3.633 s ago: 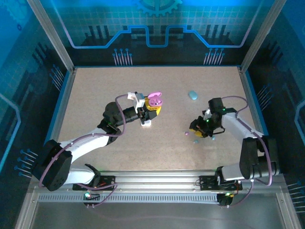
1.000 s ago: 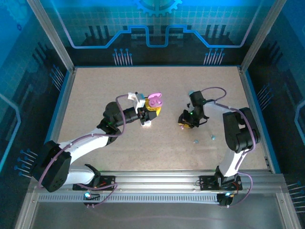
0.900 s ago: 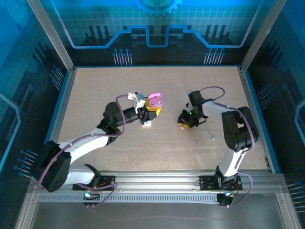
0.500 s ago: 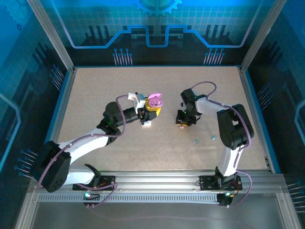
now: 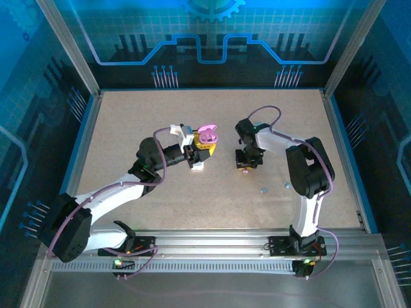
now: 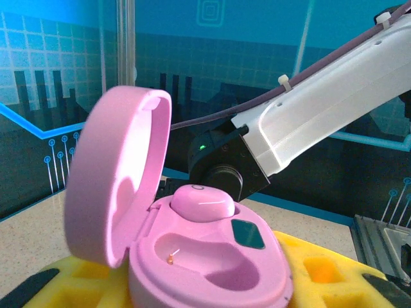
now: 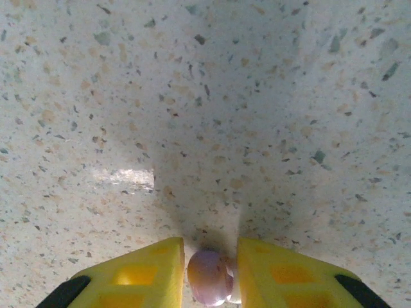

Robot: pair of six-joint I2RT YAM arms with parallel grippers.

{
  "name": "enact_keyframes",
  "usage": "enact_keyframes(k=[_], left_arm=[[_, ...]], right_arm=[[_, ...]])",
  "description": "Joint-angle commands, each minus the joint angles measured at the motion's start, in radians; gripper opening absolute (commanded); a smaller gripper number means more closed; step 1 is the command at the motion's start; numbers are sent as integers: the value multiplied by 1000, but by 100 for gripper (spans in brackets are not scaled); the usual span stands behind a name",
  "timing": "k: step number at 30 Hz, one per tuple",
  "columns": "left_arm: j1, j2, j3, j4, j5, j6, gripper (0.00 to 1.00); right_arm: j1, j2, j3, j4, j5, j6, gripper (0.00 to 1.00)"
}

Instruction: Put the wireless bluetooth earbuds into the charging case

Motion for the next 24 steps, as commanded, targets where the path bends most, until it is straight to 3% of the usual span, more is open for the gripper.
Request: enact_keyframes(k=[1, 24], left_arm=[[-7, -32, -5, 8, -12, 20, 31], [-8, -32, -11, 7, -19, 20, 31]], right_arm=[[20, 33, 41, -66, 14, -36, 29], [32, 57, 62, -93, 8, -68, 18]])
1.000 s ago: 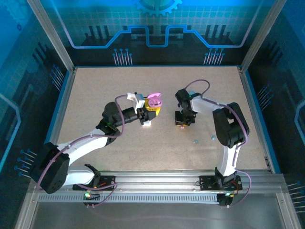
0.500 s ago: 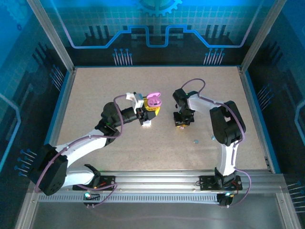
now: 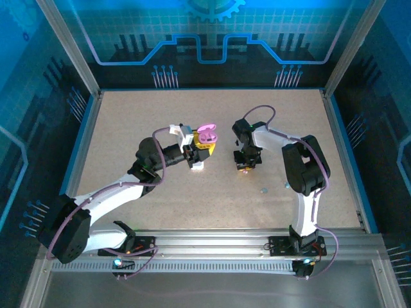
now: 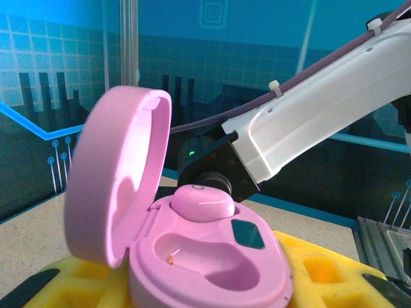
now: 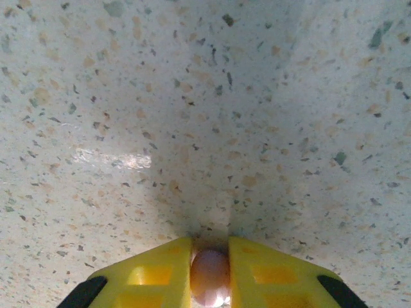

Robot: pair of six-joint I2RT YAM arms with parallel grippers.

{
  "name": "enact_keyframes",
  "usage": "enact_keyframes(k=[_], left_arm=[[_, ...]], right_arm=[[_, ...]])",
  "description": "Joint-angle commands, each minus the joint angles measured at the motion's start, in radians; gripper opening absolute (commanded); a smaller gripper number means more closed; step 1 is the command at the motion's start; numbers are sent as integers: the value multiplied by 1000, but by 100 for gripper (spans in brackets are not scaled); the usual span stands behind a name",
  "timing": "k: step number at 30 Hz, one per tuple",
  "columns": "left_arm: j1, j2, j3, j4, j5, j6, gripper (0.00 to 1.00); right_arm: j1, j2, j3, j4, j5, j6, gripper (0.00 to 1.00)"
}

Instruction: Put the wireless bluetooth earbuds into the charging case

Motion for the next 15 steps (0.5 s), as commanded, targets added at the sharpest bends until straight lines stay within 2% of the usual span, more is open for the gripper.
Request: enact_keyframes(k=[1, 8, 11, 15], left_arm=[[-8, -22, -10, 15, -10, 19, 31], [-7, -5, -10, 19, -20, 20, 31], [-8, 6, -8, 23, -31, 19, 31], [-8, 27, -4, 31, -55, 21, 31]], right_arm=[[13, 5, 8, -22, -5, -5, 18], [3, -139, -4, -4, -67, 15, 17], [-26, -252, -12, 23, -157, 44, 17], [-88, -398, -29, 90, -347, 94, 17]])
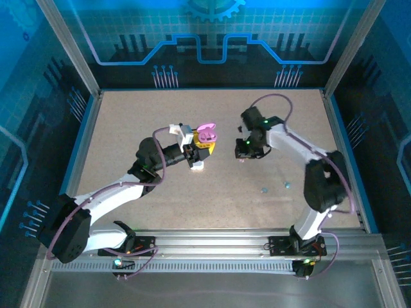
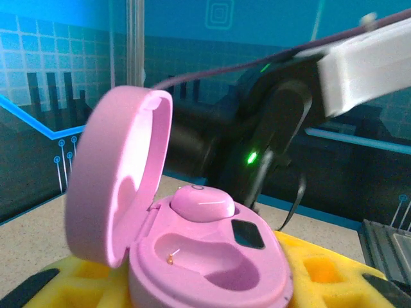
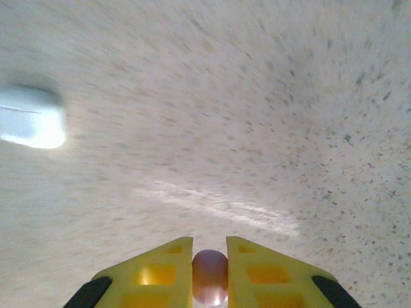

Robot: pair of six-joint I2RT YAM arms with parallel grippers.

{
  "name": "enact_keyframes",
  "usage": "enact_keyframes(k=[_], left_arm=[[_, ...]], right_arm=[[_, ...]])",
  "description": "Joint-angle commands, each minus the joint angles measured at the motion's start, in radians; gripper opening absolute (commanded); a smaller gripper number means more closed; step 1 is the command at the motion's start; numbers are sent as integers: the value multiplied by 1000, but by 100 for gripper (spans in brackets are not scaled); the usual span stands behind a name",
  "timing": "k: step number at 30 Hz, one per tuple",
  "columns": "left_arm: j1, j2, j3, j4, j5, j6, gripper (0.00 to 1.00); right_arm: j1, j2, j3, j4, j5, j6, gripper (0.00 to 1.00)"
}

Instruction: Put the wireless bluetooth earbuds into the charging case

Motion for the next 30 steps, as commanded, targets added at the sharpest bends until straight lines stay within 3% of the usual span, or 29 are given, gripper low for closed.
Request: enact_keyframes(k=[1, 7, 13, 20, 30], left_arm=[[-6, 27, -4, 36, -37, 19, 31], [-6, 54, -3, 57, -71, 14, 31], [-6, 73, -5, 71, -94, 14, 31], [-18, 105, 2, 94, -114, 36, 31], [-71, 174, 36, 163, -178, 84, 31]], right_arm=[[-74, -142, -23, 77, -237, 74, 17], [-165, -257, -58, 254, -629, 204, 18], [-171, -289, -57, 387, -855, 313, 19], [-159, -321, -64, 520, -929, 425, 19], [-80, -322, -15, 524, -906, 409, 19]])
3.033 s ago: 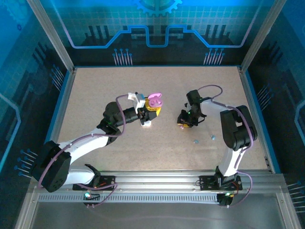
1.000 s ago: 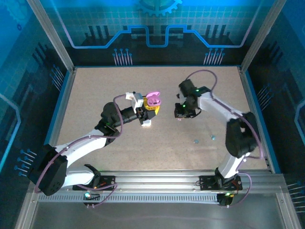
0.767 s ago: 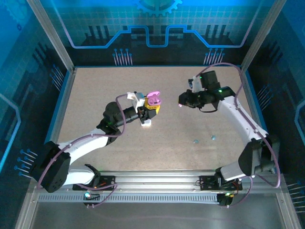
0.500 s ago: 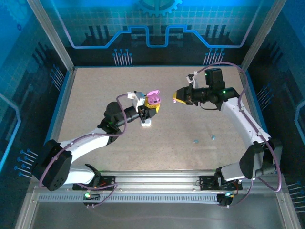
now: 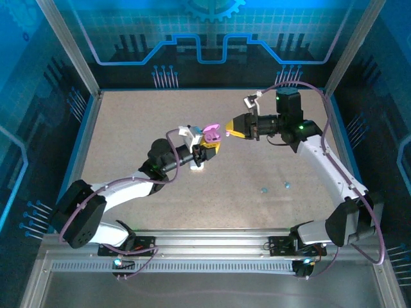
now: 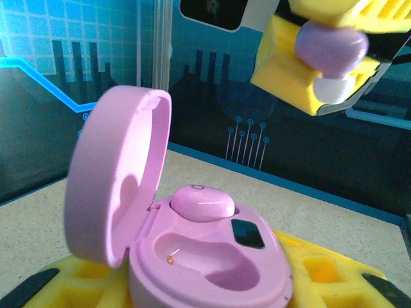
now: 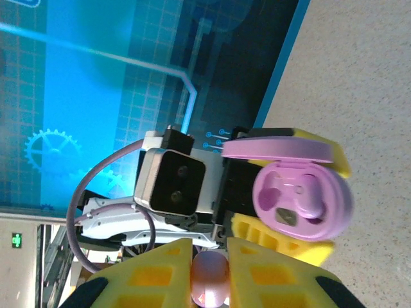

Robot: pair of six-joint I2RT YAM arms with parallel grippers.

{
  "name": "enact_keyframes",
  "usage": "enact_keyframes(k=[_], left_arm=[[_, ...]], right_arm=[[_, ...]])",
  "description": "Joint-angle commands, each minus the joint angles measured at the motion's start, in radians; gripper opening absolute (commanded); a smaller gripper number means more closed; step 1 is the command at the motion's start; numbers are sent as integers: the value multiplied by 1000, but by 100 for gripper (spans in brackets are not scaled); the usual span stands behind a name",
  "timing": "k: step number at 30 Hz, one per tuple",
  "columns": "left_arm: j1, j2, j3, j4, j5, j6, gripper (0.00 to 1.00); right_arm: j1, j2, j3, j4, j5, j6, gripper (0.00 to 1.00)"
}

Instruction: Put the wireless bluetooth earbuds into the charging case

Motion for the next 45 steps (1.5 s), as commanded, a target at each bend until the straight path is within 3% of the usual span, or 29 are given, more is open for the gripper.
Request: enact_keyframes(k=[1, 11, 19, 25, 38, 45], left_arm=[[-25, 34, 40, 90, -50, 44, 31], [-93, 108, 64, 207, -146, 51, 31], [-111, 116, 75, 223, -148, 45, 31], [-115, 117, 75, 233, -142, 41, 31], [-117, 122, 77, 257, -148, 33, 31], [-116, 121, 73, 268, -157, 33, 31]], right_arm=[[33, -16, 48, 2, -2, -25, 19], [93, -3, 93, -135, 166, -144, 19], [122, 13, 97, -144, 239, -170, 19], [160, -2, 113, -187, 402, -234, 18], [174, 28, 127, -240, 414, -268, 19], [188, 51, 181, -359, 453, -339, 20]])
